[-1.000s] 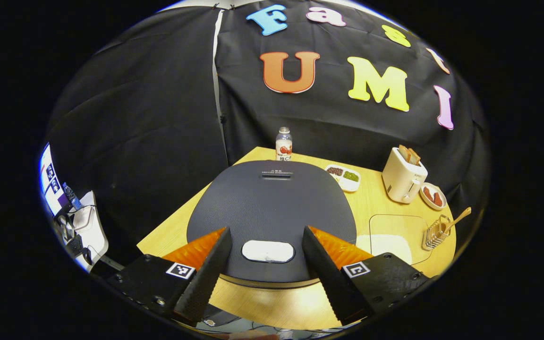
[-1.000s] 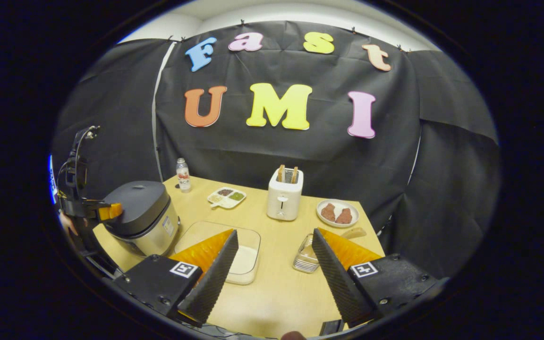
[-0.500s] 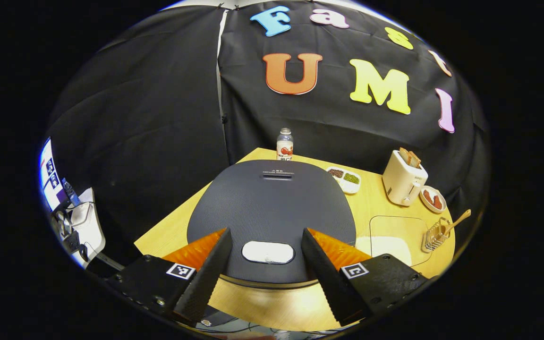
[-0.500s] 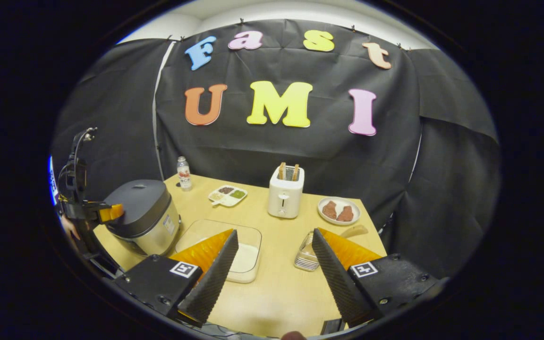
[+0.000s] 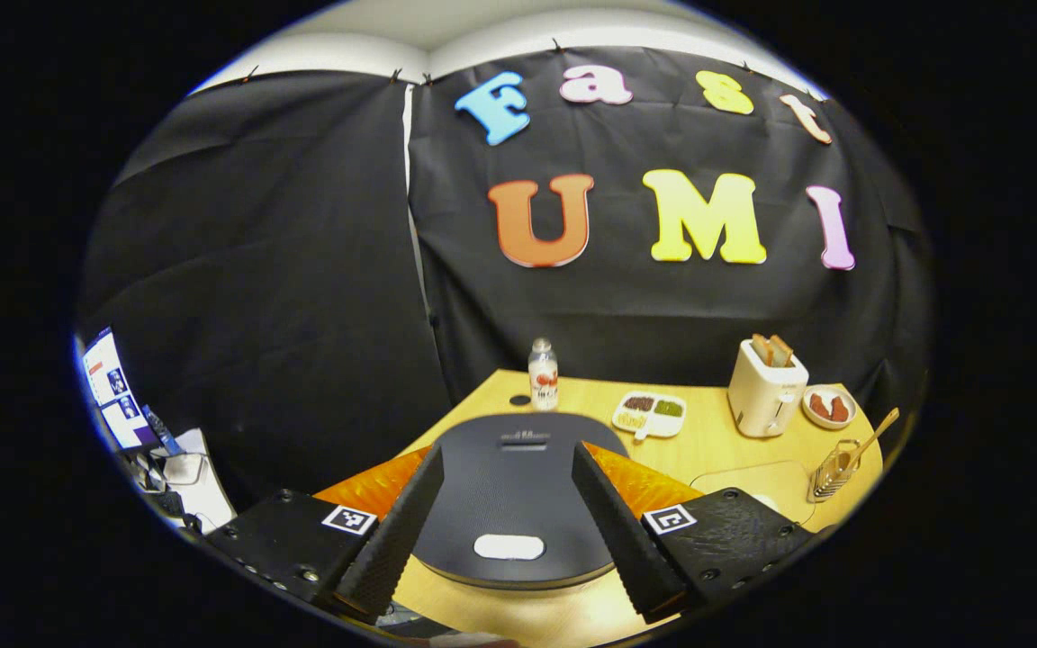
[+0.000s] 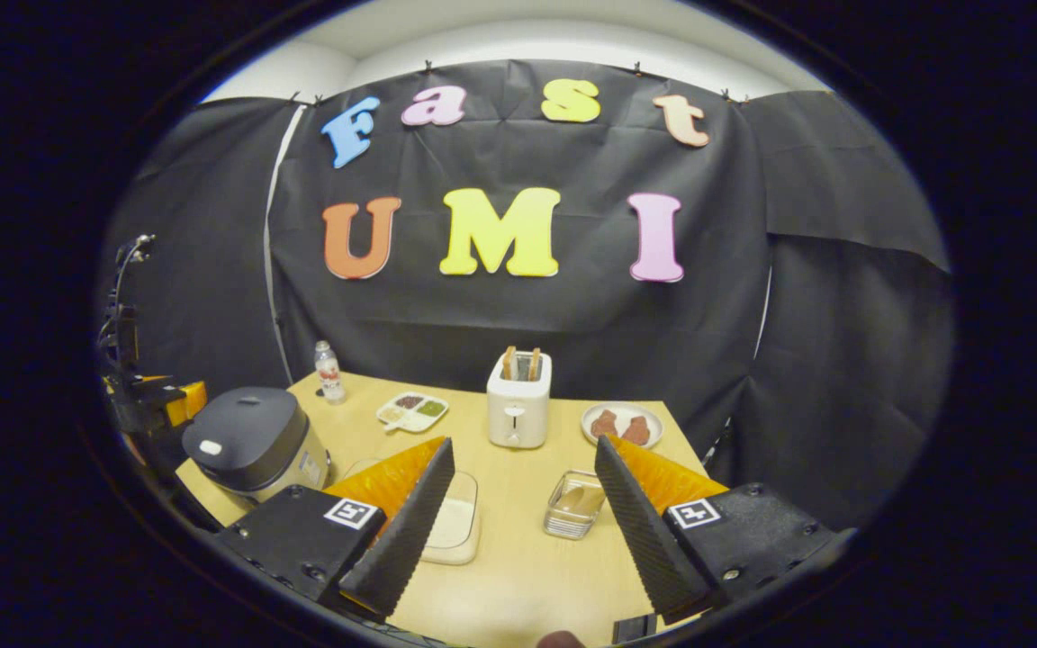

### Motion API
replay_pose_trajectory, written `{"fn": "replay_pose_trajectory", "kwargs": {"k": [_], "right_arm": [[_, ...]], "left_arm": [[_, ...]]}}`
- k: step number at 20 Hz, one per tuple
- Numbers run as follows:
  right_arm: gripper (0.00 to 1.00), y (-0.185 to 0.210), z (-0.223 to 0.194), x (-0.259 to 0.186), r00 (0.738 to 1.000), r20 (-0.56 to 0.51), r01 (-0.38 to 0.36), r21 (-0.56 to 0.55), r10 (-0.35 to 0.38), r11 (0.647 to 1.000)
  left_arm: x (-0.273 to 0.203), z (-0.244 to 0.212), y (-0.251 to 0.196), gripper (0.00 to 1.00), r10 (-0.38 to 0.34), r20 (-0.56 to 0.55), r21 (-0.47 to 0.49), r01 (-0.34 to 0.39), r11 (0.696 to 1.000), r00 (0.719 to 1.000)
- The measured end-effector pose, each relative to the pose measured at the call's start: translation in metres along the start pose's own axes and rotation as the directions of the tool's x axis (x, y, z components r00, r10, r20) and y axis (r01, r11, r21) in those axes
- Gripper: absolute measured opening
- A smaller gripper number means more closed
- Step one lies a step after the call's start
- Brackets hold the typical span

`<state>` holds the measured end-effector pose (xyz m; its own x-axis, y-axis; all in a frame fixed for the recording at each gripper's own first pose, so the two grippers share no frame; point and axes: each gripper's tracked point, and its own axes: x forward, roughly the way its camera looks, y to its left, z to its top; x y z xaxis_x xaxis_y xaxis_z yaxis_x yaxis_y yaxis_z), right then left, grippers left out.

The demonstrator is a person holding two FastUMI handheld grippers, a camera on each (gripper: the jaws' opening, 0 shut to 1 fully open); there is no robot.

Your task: Close the left gripper, press the button to open the rice cooker; take a wooden spoon from the chopstick holder with the right hand, scoop a spoonful of rice and pour it into the rice cooker, then put the wooden spoon back into the chopstick holder.

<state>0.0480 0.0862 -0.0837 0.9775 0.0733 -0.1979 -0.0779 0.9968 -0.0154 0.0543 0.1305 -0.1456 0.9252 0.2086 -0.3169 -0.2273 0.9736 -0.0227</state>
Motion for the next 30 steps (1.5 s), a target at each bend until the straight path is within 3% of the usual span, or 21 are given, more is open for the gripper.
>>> {"fn": "replay_pose_trajectory", "kwargs": {"k": [4,10,11,12,17,30], "right_arm": [[0.99,-0.008,0.041,-0.016,0.995,0.095,0.022,0.014,-0.023,1.000],[0.99,-0.018,0.095,-0.061,0.970,0.241,0.031,0.017,-0.035,0.999],[1.00,-0.021,0.099,-0.068,0.967,0.254,0.031,0.019,-0.035,0.999],[1.00,-0.022,0.099,-0.073,0.965,0.260,0.028,0.021,-0.032,0.999],[1.00,-0.031,0.095,-0.083,0.966,0.257,0.026,0.044,-0.037,0.999],[0.99,-0.027,0.097,-0.079,0.969,0.248,0.012,0.031,-0.019,0.999]], "left_arm": [[-0.043,0.076,-0.015,0.93,-0.041,0.208,0.066,0.028,0.997,0.977],[-0.108,0.137,-0.032,0.88,-0.109,0.376,0.057,0.095,0.994,0.920],[-0.115,0.138,-0.035,0.92,-0.116,0.383,0.053,0.103,0.993,0.916],[-0.120,0.140,-0.036,0.89,-0.121,0.385,0.049,0.111,0.993,0.915],[-0.135,0.142,-0.035,0.92,-0.121,0.402,0.058,0.106,0.993,0.908],[-0.131,0.126,-0.028,0.93,-0.101,0.342,0.040,0.093,0.995,0.934]]}}
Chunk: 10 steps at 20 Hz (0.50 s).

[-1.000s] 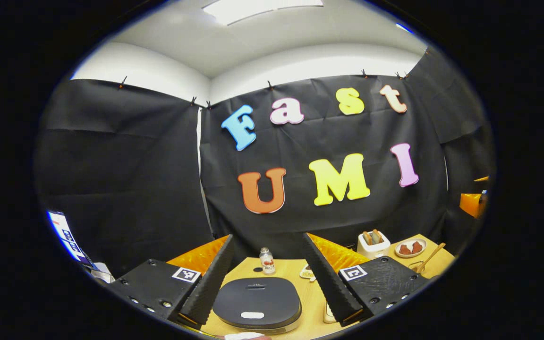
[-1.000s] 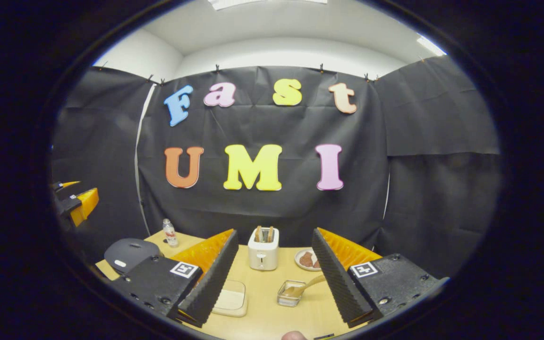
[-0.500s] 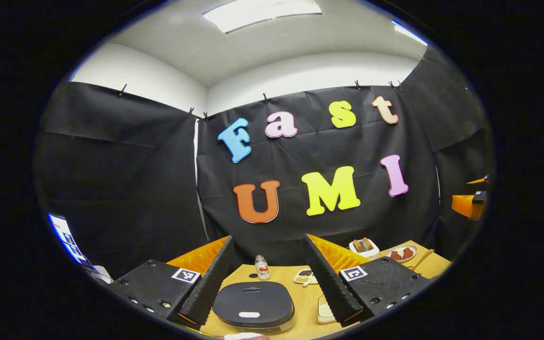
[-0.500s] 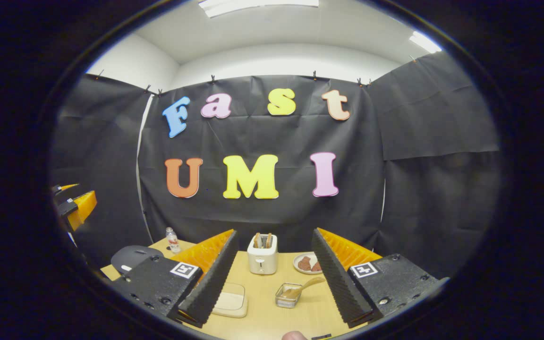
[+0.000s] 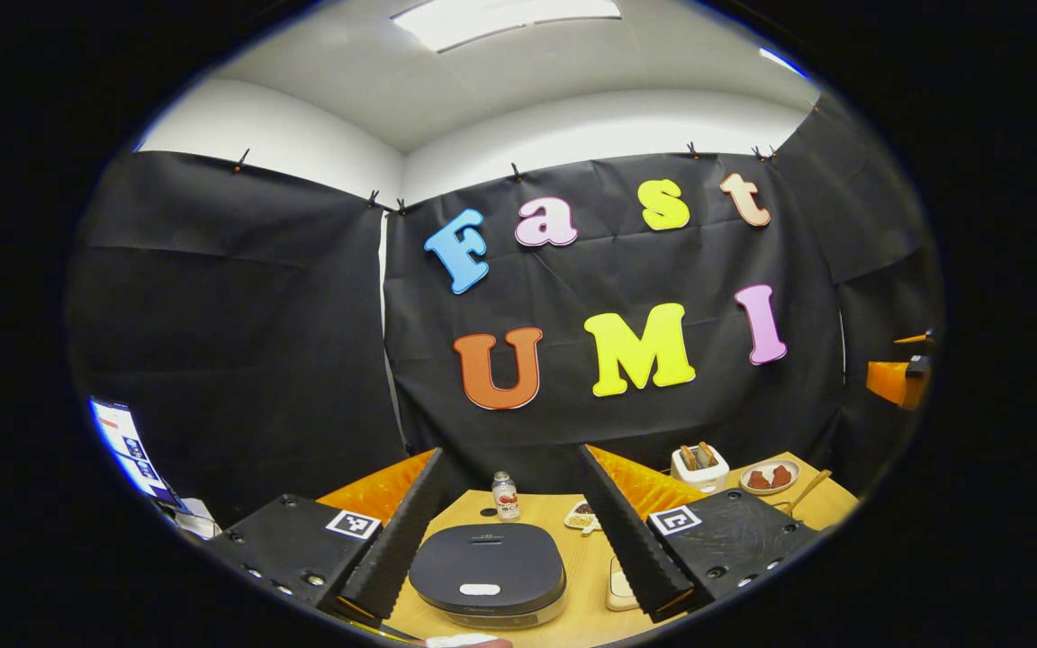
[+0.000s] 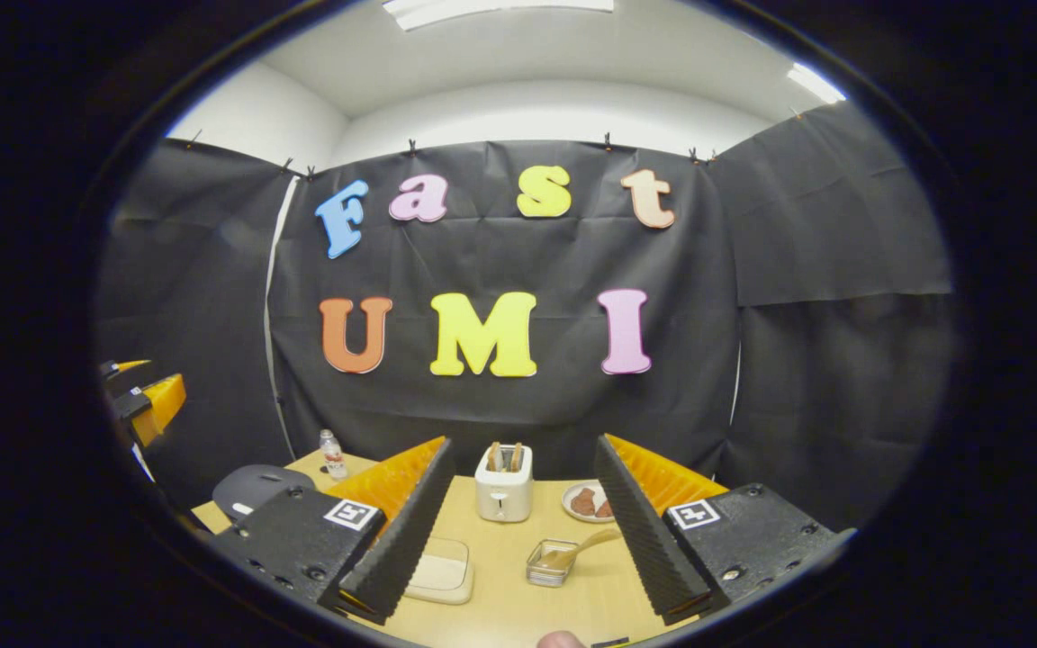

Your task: Close the left gripper, press the button to open the rice cooker; take a wooden spoon from the chopstick holder with the right hand, scoop a spoonful of rice and pour it into the rice cooker, then put the wooden spoon back into the chopstick holder.

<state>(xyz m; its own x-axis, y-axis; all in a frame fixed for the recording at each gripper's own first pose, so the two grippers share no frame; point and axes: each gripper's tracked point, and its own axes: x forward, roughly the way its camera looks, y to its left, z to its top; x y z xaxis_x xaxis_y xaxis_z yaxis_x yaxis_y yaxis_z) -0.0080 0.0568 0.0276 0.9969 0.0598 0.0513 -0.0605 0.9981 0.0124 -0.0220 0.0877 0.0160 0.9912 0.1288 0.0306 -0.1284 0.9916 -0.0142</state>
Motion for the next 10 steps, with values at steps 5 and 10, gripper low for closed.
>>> {"fn": "replay_pose_trajectory", "kwargs": {"k": [5,10], "right_arm": [[1.00,0.002,-0.003,-0.003,1.000,-0.008,-0.001,-0.004,0.001,1.000],[1.00,0.005,-0.003,-0.002,1.000,-0.009,-0.003,-0.017,0.003,1.000]], "left_arm": [[-0.001,-0.007,-0.002,0.93,-0.008,-0.022,-0.011,0.007,1.000,1.000],[-0.001,-0.009,0.004,0.93,0.001,-0.031,-0.011,-0.001,1.000,1.000]]}}
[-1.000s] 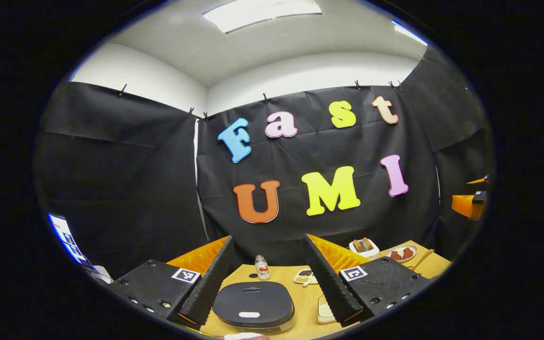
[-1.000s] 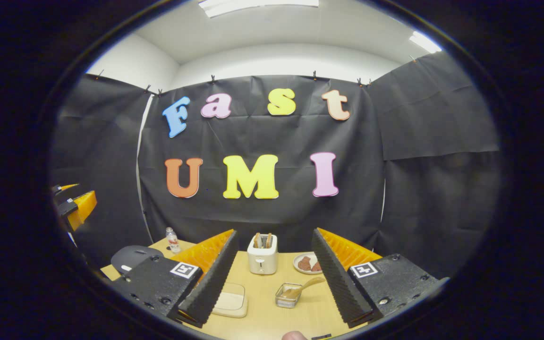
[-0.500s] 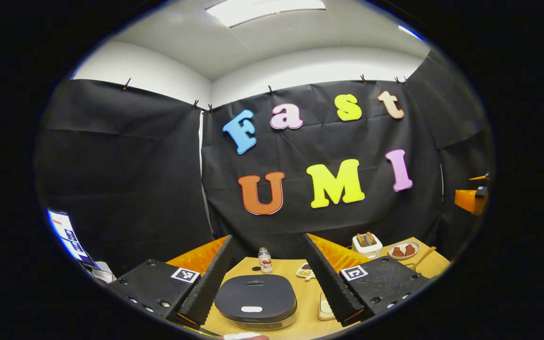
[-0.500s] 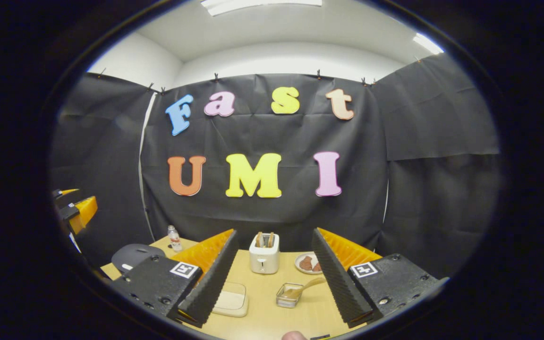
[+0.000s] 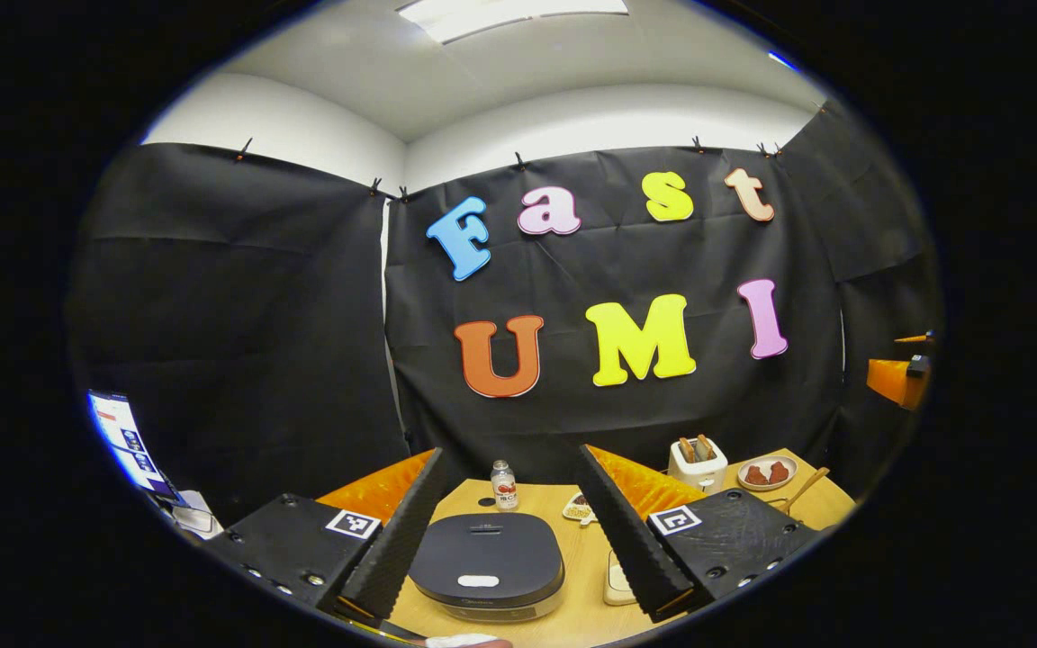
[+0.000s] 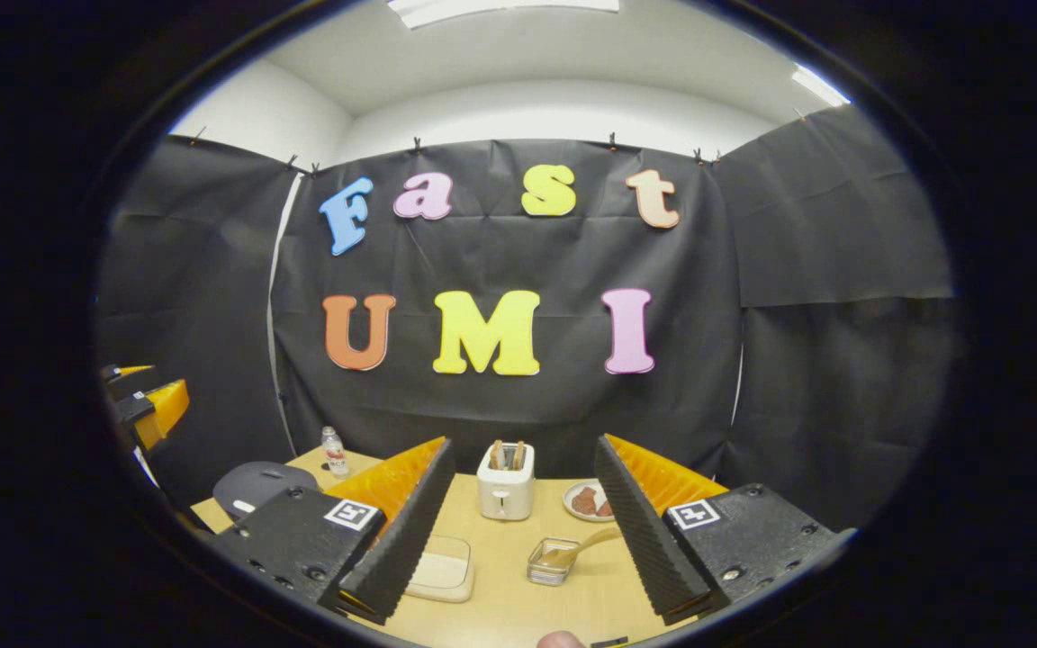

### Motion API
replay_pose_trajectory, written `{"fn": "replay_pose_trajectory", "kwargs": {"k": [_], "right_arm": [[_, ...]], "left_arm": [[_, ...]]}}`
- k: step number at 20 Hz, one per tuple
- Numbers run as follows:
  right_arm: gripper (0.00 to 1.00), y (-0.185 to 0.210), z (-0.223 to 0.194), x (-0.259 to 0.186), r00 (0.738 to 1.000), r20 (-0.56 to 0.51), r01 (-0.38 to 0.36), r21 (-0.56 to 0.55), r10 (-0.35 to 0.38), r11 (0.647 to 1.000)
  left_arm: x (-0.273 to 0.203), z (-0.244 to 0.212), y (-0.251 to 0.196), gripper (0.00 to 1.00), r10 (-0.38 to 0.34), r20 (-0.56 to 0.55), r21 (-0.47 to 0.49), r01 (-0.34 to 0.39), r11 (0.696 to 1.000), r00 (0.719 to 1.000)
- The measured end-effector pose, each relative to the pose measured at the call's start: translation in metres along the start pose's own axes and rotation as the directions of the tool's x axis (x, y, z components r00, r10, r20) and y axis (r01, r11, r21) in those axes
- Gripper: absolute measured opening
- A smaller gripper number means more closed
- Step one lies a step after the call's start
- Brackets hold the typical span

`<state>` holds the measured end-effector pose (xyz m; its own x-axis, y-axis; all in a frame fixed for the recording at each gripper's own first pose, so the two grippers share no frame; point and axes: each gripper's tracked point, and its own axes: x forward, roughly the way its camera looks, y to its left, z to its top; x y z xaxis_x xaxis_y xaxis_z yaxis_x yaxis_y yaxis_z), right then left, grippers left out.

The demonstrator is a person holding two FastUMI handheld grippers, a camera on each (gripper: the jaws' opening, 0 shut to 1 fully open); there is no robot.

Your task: Close the left gripper, press the button to open the rice cooker; take a wooden spoon from the chopstick holder with the right hand, scoop a spoonful of rice and pour it into the rice cooker, then put the wooden spoon back into the chopstick holder.

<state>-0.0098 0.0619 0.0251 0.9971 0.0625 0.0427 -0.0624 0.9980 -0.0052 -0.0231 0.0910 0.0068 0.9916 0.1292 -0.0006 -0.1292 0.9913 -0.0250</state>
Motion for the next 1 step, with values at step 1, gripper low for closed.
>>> {"fn": "replay_pose_trajectory", "kwargs": {"k": [1], "right_arm": [[1.00,0.0006,0.0007,0.0000,1.000,0.001,-0.001,-0.001,0.001,1.000]], "left_arm": [[-0.0002,-0.0017,0.0001,0.93,0.001,-0.002,-0.001,-0.001,1.000,1.000]]}}
